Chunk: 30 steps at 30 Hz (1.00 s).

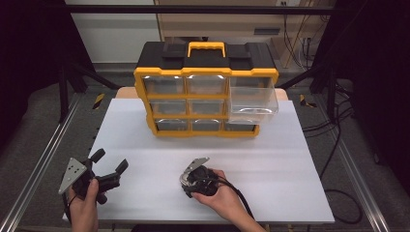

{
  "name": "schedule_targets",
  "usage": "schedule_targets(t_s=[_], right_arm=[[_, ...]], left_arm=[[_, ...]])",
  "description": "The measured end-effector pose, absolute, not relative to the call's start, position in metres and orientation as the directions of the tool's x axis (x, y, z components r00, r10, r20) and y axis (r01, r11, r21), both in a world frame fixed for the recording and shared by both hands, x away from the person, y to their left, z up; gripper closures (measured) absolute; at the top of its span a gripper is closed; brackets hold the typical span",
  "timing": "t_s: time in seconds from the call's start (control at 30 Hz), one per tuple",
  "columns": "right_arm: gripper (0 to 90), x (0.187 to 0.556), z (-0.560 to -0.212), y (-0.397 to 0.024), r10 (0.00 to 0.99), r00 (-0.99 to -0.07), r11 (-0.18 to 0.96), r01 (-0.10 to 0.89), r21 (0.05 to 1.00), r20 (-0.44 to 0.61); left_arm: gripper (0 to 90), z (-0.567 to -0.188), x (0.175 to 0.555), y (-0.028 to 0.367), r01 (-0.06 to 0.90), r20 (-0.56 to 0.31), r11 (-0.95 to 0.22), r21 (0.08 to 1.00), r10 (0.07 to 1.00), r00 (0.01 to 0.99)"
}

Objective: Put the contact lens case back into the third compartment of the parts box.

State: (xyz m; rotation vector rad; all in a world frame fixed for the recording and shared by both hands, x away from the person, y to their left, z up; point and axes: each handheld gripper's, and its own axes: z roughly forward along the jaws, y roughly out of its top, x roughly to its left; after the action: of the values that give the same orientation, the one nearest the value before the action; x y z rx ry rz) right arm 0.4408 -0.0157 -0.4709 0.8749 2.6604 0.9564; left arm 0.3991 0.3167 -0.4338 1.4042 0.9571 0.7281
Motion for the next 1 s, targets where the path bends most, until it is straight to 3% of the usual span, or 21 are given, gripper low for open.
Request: schedule_targets(t_s=[0.47, 1.0], right_arm=[[49.0, 0.442, -0.462, -0.023, 0.604, -0.796, 0.59, 0.47, 0.656, 0.027], [49.0, 0.452, -0.399, -0.078, 0.694, -0.72, 0.455, 0.433, 0.778, -0.005]], left_arm=[[2.1, -0.434, 0.399, 0.317, 0.124, -0.118, 0.067, 0.99, 0.88, 0.46], [2.1, -0.434, 0.399, 0.316, 0.125, -0.116, 0.065, 0.99, 0.881, 0.459]])
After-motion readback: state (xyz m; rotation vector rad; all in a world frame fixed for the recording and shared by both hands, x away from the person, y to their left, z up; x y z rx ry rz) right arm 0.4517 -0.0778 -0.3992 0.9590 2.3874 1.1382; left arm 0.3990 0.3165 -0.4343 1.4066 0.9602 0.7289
